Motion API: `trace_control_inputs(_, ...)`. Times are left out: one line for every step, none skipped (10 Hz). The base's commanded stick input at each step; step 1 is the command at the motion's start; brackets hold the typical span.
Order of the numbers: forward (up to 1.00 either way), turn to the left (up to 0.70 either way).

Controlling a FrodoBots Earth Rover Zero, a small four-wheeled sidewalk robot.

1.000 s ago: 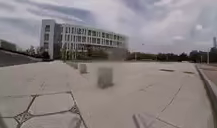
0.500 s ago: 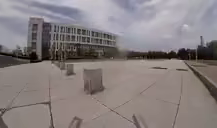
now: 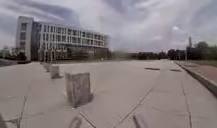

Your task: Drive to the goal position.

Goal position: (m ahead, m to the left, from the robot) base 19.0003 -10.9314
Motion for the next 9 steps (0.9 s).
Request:
trace_control_inputs(1.00, -0.27)
trace_control_inputs(1.00, -0.27)
trace_control_inputs(1.00, -0.27)
trace_control_inputs(1.00, -0.27)
trace_control_inputs(1.00, -0.27)
trace_control_inputs(1.00, -0.27)
trace_control_inputs(1.00, -0.27)
trace_control_inputs(1.00, -0.27)
trace_control_inputs(1.00, -0.27)
